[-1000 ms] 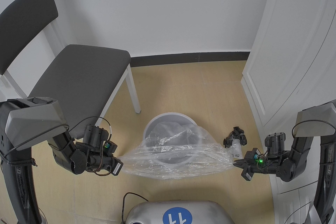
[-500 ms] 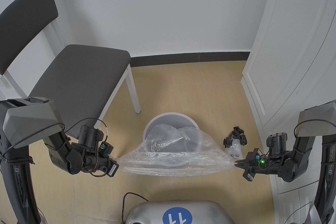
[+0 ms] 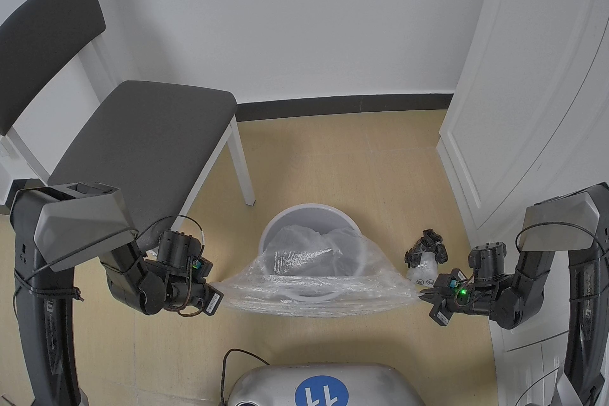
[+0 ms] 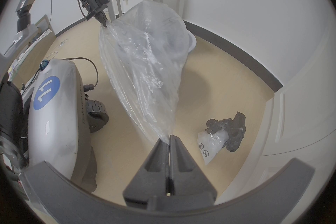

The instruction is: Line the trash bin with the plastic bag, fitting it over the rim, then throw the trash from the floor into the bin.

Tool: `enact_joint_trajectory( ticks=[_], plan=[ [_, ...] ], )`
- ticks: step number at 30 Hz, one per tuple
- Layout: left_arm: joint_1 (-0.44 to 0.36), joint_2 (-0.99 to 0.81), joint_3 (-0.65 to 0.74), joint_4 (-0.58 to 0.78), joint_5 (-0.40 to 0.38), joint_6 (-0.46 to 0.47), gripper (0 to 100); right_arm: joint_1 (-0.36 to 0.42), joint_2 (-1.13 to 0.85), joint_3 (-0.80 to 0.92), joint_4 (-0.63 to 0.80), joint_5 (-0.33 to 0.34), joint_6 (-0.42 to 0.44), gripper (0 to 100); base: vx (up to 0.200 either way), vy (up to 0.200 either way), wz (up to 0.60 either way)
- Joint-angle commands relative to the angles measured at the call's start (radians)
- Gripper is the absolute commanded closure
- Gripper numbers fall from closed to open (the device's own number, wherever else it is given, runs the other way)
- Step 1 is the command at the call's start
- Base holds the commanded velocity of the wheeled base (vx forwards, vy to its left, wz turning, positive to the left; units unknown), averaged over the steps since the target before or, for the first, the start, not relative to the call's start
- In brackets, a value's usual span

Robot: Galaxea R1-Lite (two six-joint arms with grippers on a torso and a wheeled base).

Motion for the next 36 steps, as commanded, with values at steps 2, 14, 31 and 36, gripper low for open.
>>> enact_joint_trajectory(
  ticks=[2,14,31,36],
  plan=[
    [-0.024,0.062,-0.035,-0.053,0.041,-0.038,100,0.005,0.025,-0.043,0.01,-0.031,0.01,100,0.0,0.0,0.0],
    [-0.073,0.131,-0.053,-0.248,0.156,-0.072,100,0.031,0.036,-0.126,0.007,-0.099,0.01,100,0.0,0.0,0.0],
    [-0.007,0.077,-0.044,-0.249,0.141,-0.069,100,0.114,0.085,-0.114,-0.116,-0.131,0.068,100,0.0,0.0,0.0],
    [-0.015,0.085,-0.042,-0.249,0.133,-0.071,100,0.123,0.099,-0.097,-0.176,-0.134,0.077,100,0.0,0.0,0.0]
  ],
)
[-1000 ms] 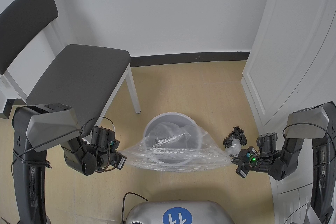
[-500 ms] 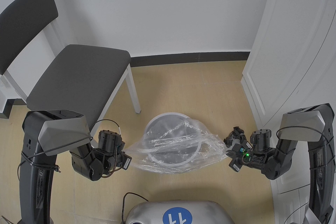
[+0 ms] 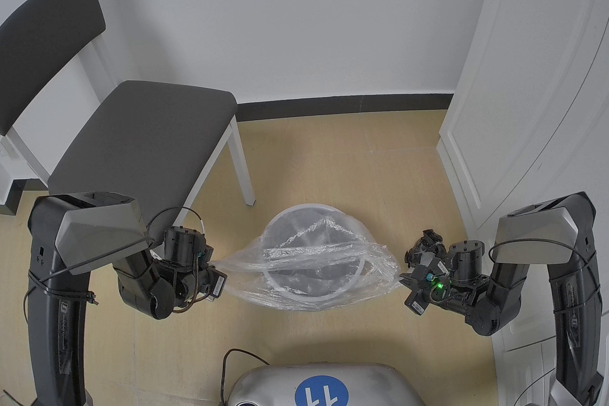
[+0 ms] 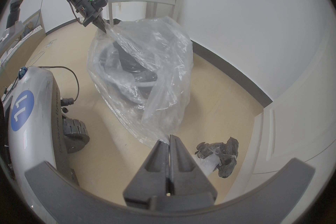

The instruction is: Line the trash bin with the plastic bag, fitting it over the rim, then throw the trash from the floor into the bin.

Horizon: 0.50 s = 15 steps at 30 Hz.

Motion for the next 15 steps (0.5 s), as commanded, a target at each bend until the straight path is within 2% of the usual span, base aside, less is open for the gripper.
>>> enact_joint_trajectory(
  ticks=[1,7,15],
  plan=[
    [-0.013,0.002,0.002,0.0,-0.002,-0.001,100,0.005,0.021,0.007,-0.01,-0.003,0.003,100,0.0,0.0,0.0],
    [-0.048,0.021,-0.001,-0.003,-0.002,-0.027,100,-0.004,0.041,-0.006,-0.006,-0.003,0.01,100,0.0,0.0,0.0],
    [-0.043,0.013,0.015,-0.057,-0.006,-0.036,100,-0.019,0.023,0.027,-0.016,0.008,0.013,100,0.0,0.0,0.0]
  ],
)
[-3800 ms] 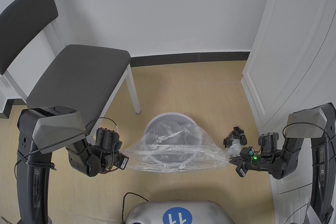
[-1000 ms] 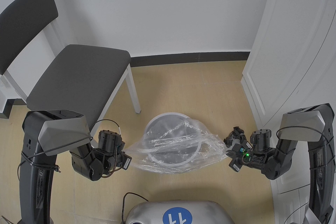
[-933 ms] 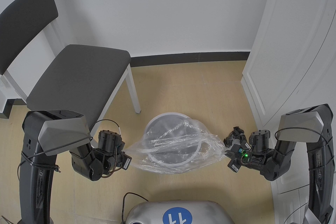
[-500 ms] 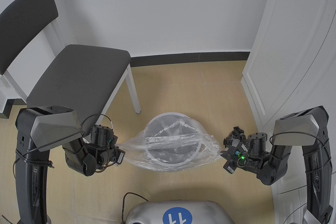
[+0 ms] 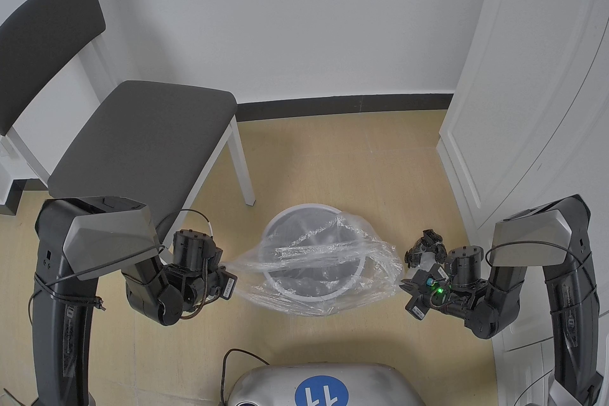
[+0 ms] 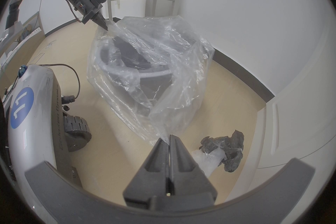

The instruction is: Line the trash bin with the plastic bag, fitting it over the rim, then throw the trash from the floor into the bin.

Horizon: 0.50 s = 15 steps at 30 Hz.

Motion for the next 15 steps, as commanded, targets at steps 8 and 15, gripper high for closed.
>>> enact_joint_trajectory(
  ticks=[8,15],
  plan=[
    [0.002,-0.005,0.016,-0.004,-0.017,0.001,100,-0.042,-0.054,0.062,0.004,0.064,-0.006,100,0.0,0.0,0.0],
    [0.002,-0.016,0.022,-0.004,-0.017,0.001,100,-0.054,-0.059,0.059,-0.004,0.096,-0.004,0,0.0,0.0,0.0]
  ],
)
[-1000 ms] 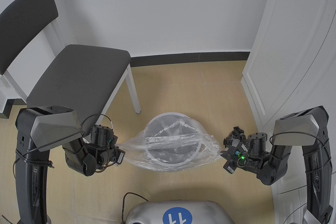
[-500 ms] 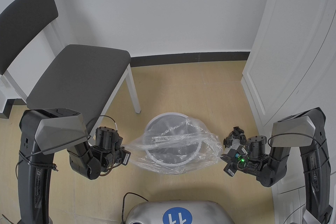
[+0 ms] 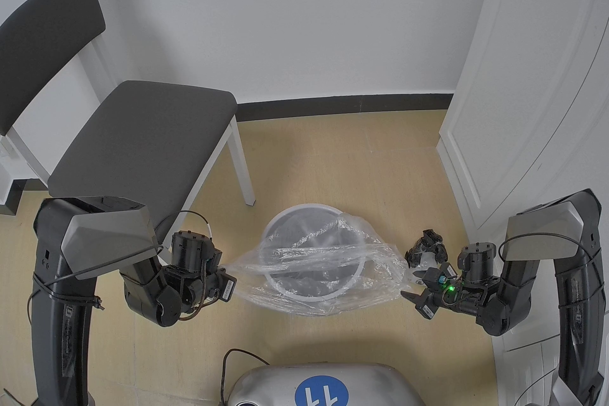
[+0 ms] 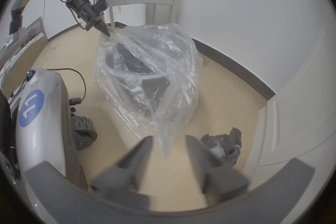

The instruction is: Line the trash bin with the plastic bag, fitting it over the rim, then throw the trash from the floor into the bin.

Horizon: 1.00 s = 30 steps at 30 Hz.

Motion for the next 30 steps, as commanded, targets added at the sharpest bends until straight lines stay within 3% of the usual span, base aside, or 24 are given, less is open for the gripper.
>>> enact_joint_trajectory(
  ticks=[1,5,7,11,18,19,24,28,30],
  plan=[
    [0.0,-0.009,0.003,0.0,0.0,0.001,100,-0.012,-0.016,0.0,0.001,0.028,0.0,0,0.0,0.0,0.0],
    [0.0,-0.009,0.003,0.0,-0.002,0.001,100,-0.027,-0.033,0.008,0.001,0.08,-0.002,0,0.0,0.0,0.0],
    [-0.003,-0.007,0.003,0.0,-0.003,0.001,100,-0.065,-0.045,0.012,0.001,0.178,-0.005,0,0.0,0.0,0.0],
    [-0.005,0.001,0.003,-0.016,-0.031,-0.001,100,-0.122,-0.045,-0.011,0.002,0.276,0.003,0,0.0,0.0,0.0],
    [-0.018,0.019,0.005,-0.062,-0.054,-0.022,100,-0.151,-0.064,-0.023,0.008,0.301,0.014,0,0.0,0.0,0.0],
    [-0.031,0.022,0.005,-0.063,-0.054,-0.036,0,-0.134,-0.079,-0.028,0.007,0.29,0.064,0,0.0,0.0,0.0],
    [-0.035,0.025,0.003,-0.065,-0.054,-0.05,0,-0.065,-0.107,-0.043,-0.001,0.195,0.19,0,0.0,0.0,0.0],
    [-0.014,-0.004,0.017,-0.065,-0.054,-0.047,0,0.031,-0.121,-0.067,-0.021,0.006,0.295,0,0.0,0.0,0.0],
    [-0.008,-0.025,0.031,-0.065,-0.062,-0.045,0,0.063,-0.13,-0.08,-0.016,-0.033,0.31,0,0.0,0.0,0.0]
  ],
)
